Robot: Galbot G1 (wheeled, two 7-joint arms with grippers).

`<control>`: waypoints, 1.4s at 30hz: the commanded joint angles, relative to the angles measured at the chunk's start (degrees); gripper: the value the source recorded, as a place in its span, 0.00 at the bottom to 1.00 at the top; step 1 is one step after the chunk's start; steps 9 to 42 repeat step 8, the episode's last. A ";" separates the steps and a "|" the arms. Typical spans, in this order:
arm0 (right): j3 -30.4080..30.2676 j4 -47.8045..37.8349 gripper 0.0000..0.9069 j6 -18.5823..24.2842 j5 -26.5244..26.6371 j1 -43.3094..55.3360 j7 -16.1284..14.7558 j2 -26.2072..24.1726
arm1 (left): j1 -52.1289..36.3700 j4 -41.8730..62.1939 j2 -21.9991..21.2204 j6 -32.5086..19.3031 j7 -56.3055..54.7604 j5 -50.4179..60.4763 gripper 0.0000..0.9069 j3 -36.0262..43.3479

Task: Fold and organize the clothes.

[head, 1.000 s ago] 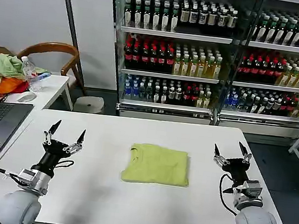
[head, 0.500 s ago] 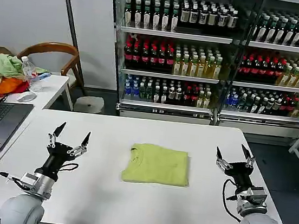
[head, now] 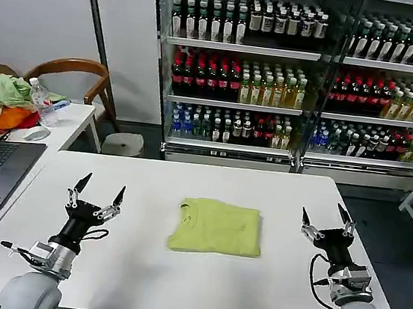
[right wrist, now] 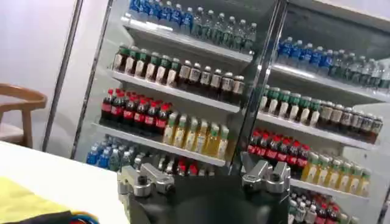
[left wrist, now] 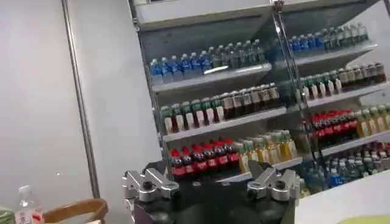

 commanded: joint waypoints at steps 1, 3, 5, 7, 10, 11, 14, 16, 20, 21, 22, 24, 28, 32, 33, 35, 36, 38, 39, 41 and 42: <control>-0.34 0.36 1.00 1.07 -1.61 -0.21 0.45 -0.24 | 0.73 -0.26 -0.08 -0.26 -0.90 1.62 1.00 -0.08; -0.52 0.23 1.00 1.01 -1.49 0.12 0.61 -0.45 | 0.97 -0.20 0.01 -0.14 -1.19 1.63 1.00 -0.20; -0.97 -0.06 1.00 1.05 -1.40 0.48 0.81 -0.76 | 1.37 -0.19 0.14 -0.37 -1.29 1.72 1.00 -0.42; -1.36 -0.08 1.00 0.71 -1.52 0.81 1.07 -0.97 | 1.58 -0.18 0.23 -0.72 -2.42 1.93 1.00 -0.48; -1.77 0.10 1.00 -0.95 -1.45 1.15 1.14 -1.07 | 1.57 -0.18 0.22 -0.86 -2.98 1.91 1.00 -0.37; -1.77 0.10 1.00 -0.95 -1.45 1.15 1.14 -1.07 | 1.57 -0.18 0.22 -0.86 -2.98 1.91 1.00 -0.37; -1.77 0.10 1.00 -0.95 -1.45 1.15 1.14 -1.07 | 1.57 -0.18 0.22 -0.86 -2.98 1.91 1.00 -0.37; -1.77 0.10 1.00 -0.95 -1.45 1.15 1.14 -1.07 | 1.57 -0.18 0.22 -0.86 -2.98 1.91 1.00 -0.37; -1.77 0.10 1.00 -0.95 -1.45 1.15 1.14 -1.07 | 1.57 -0.18 0.22 -0.86 -2.98 1.91 1.00 -0.37; -1.77 0.10 1.00 -0.95 -1.45 1.15 1.14 -1.07 | 1.57 -0.18 0.22 -0.86 -2.98 1.91 1.00 -0.37; -1.77 0.10 1.00 -0.95 -1.45 1.15 1.14 -1.07 | 1.57 -0.18 0.22 -0.86 -2.98 1.91 1.00 -0.37; -1.77 0.10 1.00 -0.95 -1.45 1.15 1.14 -1.07 | 1.57 -0.18 0.22 -0.86 -2.98 1.91 1.00 -0.37; -1.77 0.10 1.00 -0.95 -1.45 1.15 1.14 -1.07 | 1.57 -0.18 0.22 -0.86 -2.98 1.91 1.00 -0.37; -1.77 0.10 1.00 -0.95 -1.45 1.15 1.14 -1.07 | 1.57 -0.18 0.22 -0.86 -2.98 1.91 1.00 -0.37; -1.77 0.10 1.00 -0.95 -1.45 1.15 1.14 -1.07 | 1.57 -0.18 0.22 -0.86 -2.98 1.91 1.00 -0.37; -1.77 0.10 1.00 -0.95 -1.45 1.15 1.14 -1.07 | 1.57 -0.18 0.22 -0.86 -2.98 1.91 1.00 -0.37; -1.77 0.10 1.00 -0.95 -1.45 1.15 1.14 -1.07 | 1.57 -0.18 0.22 -0.86 -2.98 1.91 1.00 -0.37; -1.77 0.10 1.00 -0.95 -1.45 1.15 1.14 -1.07 | 1.57 -0.18 0.22 -0.86 -2.98 1.91 1.00 -0.37; -1.77 0.10 1.00 -0.95 -1.45 1.15 1.14 -1.07 | 1.57 -0.18 0.22 -0.86 -2.98 1.91 1.00 -0.37; -1.77 0.10 1.00 -0.95 -1.45 1.15 1.14 -1.07 | 1.57 -0.18 0.22 -0.86 -2.98 1.91 1.00 -0.37; -1.77 0.10 1.00 -0.95 -1.45 1.15 1.14 -1.07 | 1.57 -0.18 0.22 -0.86 -2.98 1.91 1.00 -0.37</control>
